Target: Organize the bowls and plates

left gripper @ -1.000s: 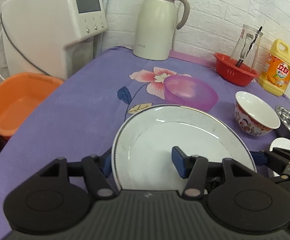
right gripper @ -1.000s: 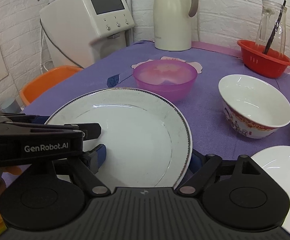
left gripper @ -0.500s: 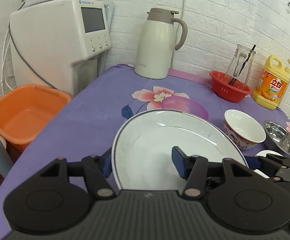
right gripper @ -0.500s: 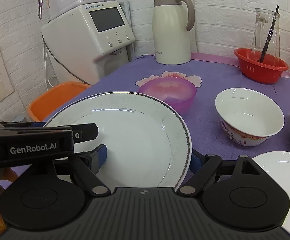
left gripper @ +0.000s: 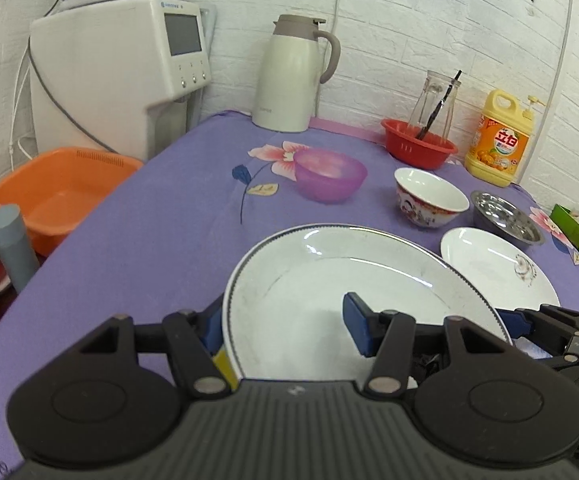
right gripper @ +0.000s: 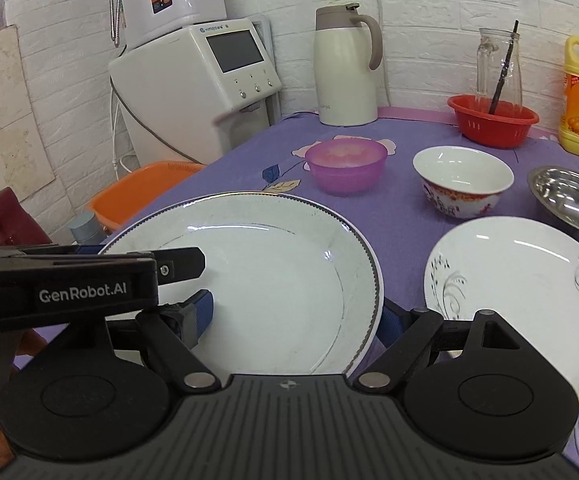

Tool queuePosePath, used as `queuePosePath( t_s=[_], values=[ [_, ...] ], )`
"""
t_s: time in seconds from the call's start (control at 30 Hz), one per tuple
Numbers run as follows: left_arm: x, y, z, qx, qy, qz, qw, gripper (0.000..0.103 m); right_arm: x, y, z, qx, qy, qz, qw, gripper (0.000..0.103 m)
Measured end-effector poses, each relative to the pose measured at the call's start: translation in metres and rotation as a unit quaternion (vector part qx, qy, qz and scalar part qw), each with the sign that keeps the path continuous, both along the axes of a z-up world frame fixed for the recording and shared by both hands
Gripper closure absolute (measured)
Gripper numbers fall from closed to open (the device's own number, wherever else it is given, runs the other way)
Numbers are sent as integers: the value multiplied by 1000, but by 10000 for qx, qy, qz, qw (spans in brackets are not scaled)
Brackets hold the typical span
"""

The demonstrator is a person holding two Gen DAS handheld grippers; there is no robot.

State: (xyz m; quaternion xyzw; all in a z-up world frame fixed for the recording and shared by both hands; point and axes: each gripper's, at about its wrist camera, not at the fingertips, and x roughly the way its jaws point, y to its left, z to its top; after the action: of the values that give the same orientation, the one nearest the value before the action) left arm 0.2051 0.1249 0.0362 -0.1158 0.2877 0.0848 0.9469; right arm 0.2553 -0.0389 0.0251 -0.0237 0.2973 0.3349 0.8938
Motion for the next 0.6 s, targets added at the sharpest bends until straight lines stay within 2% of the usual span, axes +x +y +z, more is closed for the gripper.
queuePosePath(
  t_s=[0.13, 0.37, 0.6],
  values=[
    [-18, -7, -12, 15, 106, -95, 9999, 47, -21, -7, -12, -24, 56, -95, 9999, 0],
    [-25, -4, -25, 87, 135, -113, 9998, 47, -31, -5, -31, -34, 294, -174, 9994, 0],
    [-22, 5, -38, -132, 179, -171, 9996, 47, -32, 0, -37, -197, 156, -129, 9996, 0]
  ],
)
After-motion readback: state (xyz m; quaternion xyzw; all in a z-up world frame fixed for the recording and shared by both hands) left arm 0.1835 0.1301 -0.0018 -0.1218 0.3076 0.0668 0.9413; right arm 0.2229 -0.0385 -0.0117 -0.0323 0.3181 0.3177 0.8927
